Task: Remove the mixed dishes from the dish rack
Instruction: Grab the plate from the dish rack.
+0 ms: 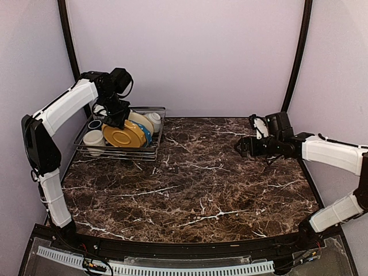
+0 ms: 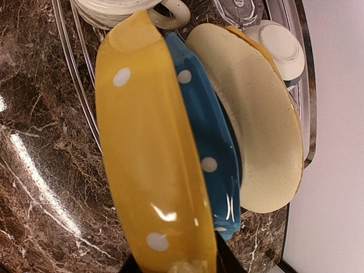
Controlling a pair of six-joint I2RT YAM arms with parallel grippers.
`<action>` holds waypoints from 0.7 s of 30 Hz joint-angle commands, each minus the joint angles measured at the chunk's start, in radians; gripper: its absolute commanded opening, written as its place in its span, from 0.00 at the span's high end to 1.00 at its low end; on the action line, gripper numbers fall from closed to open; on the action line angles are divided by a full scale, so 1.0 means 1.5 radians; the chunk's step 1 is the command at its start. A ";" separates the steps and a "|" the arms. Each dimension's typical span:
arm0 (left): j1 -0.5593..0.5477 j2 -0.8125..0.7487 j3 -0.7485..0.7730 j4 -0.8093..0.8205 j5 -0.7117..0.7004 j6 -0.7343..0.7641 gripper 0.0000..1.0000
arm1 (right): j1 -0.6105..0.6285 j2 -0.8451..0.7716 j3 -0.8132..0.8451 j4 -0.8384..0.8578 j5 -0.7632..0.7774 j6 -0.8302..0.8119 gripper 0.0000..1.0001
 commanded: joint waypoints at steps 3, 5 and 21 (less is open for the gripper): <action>-0.007 -0.109 0.027 0.071 -0.008 0.115 0.99 | 0.022 0.027 0.032 0.033 -0.003 0.008 0.01; -0.007 -0.132 0.007 0.089 -0.017 0.121 0.99 | 0.027 0.034 0.037 0.037 -0.002 0.009 0.01; -0.007 -0.243 -0.168 0.256 -0.015 0.158 0.99 | 0.059 0.066 0.062 0.034 0.016 0.009 0.01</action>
